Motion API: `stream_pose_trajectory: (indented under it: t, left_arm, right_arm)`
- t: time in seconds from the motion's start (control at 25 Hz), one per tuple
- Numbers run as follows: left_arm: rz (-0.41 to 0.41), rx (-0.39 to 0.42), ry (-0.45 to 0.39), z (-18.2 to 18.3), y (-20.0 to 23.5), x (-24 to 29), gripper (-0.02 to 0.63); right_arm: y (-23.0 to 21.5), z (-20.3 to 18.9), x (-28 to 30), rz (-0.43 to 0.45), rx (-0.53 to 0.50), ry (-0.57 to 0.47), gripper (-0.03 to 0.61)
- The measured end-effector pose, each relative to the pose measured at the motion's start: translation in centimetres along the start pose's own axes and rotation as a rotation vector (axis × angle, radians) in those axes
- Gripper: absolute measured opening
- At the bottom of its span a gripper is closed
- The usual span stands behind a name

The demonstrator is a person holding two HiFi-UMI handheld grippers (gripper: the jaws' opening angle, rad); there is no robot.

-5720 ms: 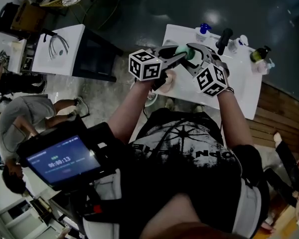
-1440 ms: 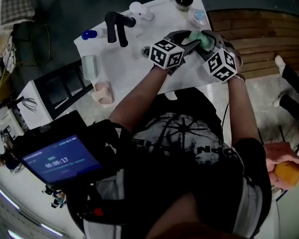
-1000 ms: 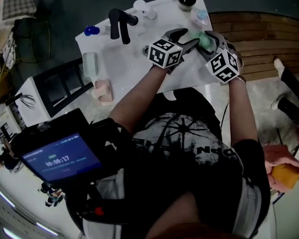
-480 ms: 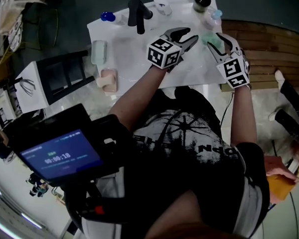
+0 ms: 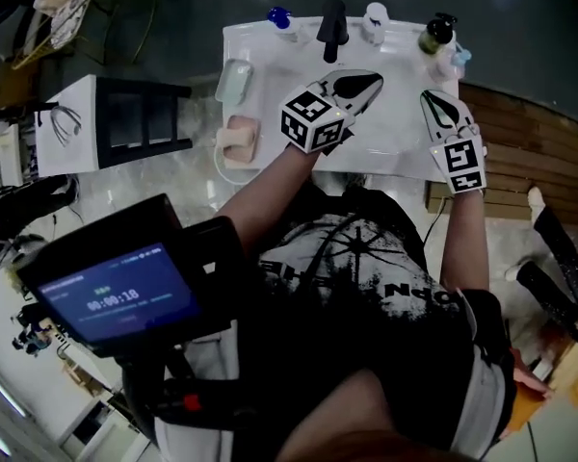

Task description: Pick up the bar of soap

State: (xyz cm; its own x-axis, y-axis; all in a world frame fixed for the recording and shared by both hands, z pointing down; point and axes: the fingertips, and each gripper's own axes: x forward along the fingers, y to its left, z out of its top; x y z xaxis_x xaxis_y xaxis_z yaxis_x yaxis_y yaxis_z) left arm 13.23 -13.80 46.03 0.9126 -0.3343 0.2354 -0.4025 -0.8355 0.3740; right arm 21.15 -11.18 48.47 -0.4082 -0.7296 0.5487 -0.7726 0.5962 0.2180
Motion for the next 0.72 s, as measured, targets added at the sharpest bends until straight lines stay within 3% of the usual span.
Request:
stream_pose_trajectory:
  t: [0.32,0.56,0.72]
  left_arm:
    - [0.061,0.078,-0.096,3.4,-0.1,-8.4,0.012]
    - [0.133,0.119,-0.132,4.3,0.9,-15.5,0.012]
    - [0.193,0.128,-0.158,4.3,2.1,-19.3,0.012]
  right_arm:
    - [4.5,6.3,-0.2,0.027,-0.027,-0.113,0.015]
    - [8.6,10.7,-0.1,0.097,-0.061,-0.196,0.015]
    - [10.9,13.2,0.1,0.159,-0.028,-0.267,0.015]
